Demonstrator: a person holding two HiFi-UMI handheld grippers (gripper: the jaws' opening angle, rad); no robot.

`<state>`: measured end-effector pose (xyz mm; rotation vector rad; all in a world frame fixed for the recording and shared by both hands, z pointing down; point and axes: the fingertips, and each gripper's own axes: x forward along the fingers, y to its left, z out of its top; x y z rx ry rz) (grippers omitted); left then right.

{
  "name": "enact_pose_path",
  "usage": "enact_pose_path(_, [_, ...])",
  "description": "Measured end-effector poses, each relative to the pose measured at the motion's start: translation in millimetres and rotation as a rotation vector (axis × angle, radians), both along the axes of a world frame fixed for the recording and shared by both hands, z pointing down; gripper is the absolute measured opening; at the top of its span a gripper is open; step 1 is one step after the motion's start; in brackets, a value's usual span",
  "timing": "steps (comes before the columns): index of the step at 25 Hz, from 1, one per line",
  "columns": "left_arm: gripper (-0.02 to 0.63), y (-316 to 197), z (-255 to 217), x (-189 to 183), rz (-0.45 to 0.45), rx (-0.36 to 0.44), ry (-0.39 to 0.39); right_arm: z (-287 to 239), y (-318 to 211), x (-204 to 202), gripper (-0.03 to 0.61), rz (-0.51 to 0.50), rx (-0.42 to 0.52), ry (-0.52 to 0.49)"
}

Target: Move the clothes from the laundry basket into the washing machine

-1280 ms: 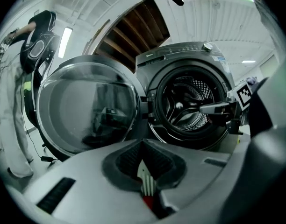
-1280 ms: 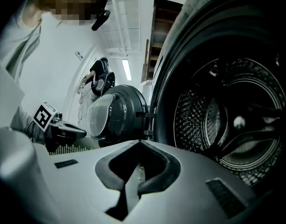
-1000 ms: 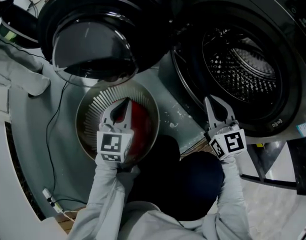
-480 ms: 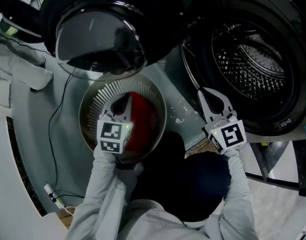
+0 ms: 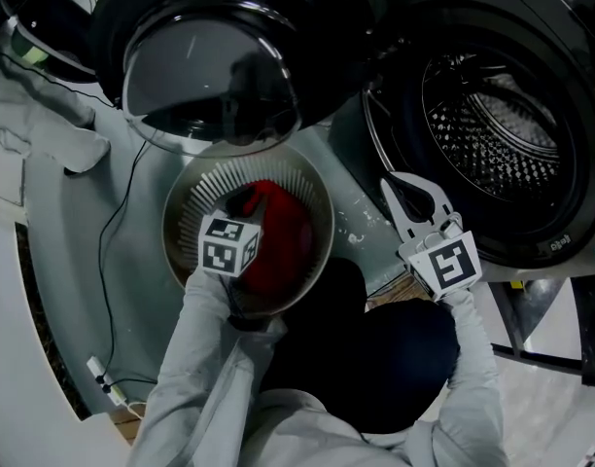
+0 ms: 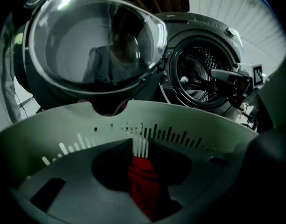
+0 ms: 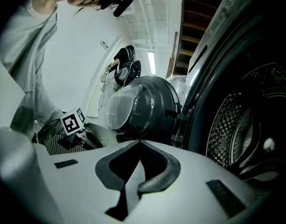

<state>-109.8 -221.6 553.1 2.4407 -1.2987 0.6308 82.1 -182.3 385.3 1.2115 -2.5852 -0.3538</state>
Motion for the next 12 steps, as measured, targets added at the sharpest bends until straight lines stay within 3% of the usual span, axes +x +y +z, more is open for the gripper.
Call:
enact_pose_path(1, [0.141,-0.1,8.1,2.7,0.023,-0.034,-0.002,-0.2,0.1,-0.5,0.018,0.001,0.000,0.000])
enact_pose_path(6, [0.301,6.2,45.8,14.6,0.145,-0.191,-0.031,1.1,-1.9,-1.8,0.017,0.024,-0.025,0.033])
enact_pose_path(12, [0.413,2.3,80.2,-6.4,0.067,-0.283,-0.094,6.8,-0.4,-2.7,0.017,-0.004,-0.022,0.024])
